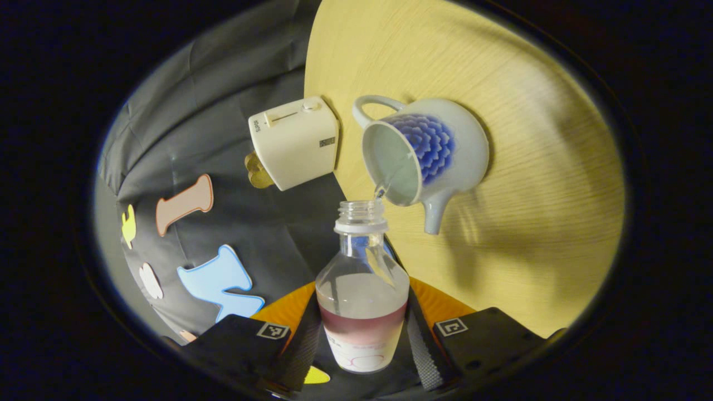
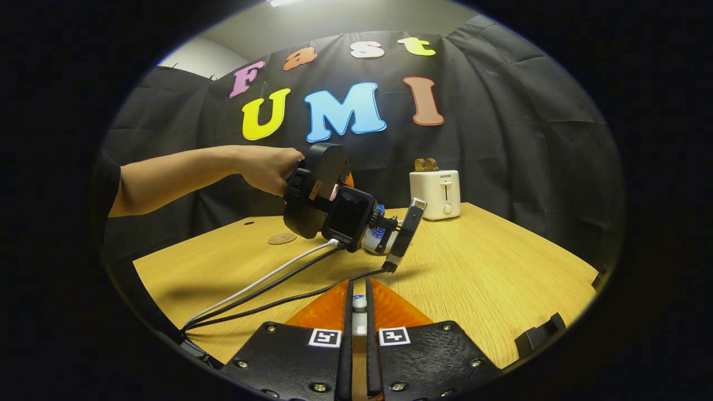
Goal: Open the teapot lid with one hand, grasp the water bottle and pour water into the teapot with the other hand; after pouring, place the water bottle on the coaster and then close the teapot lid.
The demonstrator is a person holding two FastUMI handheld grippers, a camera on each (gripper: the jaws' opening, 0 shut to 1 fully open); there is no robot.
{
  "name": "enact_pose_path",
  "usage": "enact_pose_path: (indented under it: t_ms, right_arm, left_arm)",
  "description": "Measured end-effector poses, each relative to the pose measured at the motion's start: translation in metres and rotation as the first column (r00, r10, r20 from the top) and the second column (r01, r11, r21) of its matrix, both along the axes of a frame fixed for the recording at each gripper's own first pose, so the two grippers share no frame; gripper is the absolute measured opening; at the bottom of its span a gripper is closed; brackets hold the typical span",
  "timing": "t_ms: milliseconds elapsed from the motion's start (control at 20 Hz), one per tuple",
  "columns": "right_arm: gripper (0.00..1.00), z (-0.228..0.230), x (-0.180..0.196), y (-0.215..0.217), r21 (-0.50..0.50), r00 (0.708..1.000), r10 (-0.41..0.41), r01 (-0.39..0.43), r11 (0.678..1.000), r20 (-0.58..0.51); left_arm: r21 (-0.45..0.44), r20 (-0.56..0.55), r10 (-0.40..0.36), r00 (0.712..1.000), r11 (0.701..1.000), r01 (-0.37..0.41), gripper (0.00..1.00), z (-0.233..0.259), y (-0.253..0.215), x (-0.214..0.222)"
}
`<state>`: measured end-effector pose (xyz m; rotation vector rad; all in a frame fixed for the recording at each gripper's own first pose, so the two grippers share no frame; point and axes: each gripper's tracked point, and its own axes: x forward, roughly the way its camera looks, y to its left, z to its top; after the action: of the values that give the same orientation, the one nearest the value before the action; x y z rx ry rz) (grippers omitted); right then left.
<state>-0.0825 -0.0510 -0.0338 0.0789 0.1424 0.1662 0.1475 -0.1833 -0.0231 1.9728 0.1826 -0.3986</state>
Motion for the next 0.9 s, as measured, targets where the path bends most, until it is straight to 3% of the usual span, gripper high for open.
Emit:
enact_pose_path:
  t_ms: [50, 100, 250, 300, 350, 400, 900]
  right_arm:
    - [0.11, -0.001, 0.000, 0.000, 0.000, 1.000, 0.000, 0.000, 1.000, -0.002]
    - [0.11, -0.001, 0.000, 0.000, 0.000, 1.000, 0.001, -0.001, 1.000, -0.004]
    - [0.11, -0.004, -0.001, -0.004, 0.002, 1.000, -0.008, 0.008, 1.000, -0.009]
    - [0.11, -0.005, -0.001, -0.003, 0.004, 1.000, -0.007, 0.007, 1.000, -0.015]
    - [0.11, -0.007, -0.001, -0.003, 0.010, 1.000, -0.004, 0.004, 1.000, -0.022]
    - [0.10, -0.009, -0.001, -0.003, 0.013, 1.000, -0.004, 0.004, 1.000, -0.028]
    - [0.10, -0.010, -0.003, -0.006, 0.014, 0.999, -0.008, 0.009, 1.000, -0.034]
  left_arm:
    - [0.009, 0.001, -0.004, 1.000, 1.000, 0.004, 0.80, 0.001, -0.001, -0.001]
    - [0.025, 0.001, -0.002, 1.000, 1.000, 0.002, 0.87, 0.001, 0.000, -0.001]
    - [0.071, -0.003, -0.002, 1.000, 0.997, 0.002, 0.87, 0.003, 0.002, 0.001]
    - [0.077, 0.002, -0.010, 1.000, 0.997, 0.009, 0.80, 0.004, 0.000, 0.000]
    - [0.091, 0.018, -0.021, 1.000, 0.996, 0.020, 0.87, 0.009, -0.004, 0.000]
    - [0.104, 0.024, -0.024, 0.999, 0.994, 0.022, 0.88, 0.011, -0.004, 0.000]
    - [0.211, 0.004, -0.043, 0.999, 0.977, 0.041, 0.87, 0.016, -0.011, 0.000]
